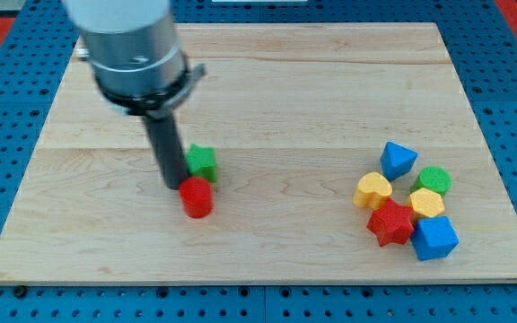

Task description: Push the red circle closely to the red star

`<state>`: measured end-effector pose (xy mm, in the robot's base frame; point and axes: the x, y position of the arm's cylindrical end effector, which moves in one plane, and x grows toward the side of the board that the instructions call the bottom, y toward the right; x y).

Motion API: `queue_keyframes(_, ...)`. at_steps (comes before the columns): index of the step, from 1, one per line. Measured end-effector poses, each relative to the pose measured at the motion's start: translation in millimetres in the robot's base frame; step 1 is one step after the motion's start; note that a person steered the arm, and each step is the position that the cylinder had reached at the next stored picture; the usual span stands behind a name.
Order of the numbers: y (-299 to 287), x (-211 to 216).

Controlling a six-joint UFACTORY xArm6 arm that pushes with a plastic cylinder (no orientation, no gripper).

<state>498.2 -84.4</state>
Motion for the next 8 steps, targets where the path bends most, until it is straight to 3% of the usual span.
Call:
queue_keyframes(1,-3.6,0.0)
queue_keyframes(2,-56.9,1.6)
queue_keyframes(3,-67.2,20.8)
queue_keyframes(5,-40.0,27.6)
queue_keyframes(8,77.9,27.7)
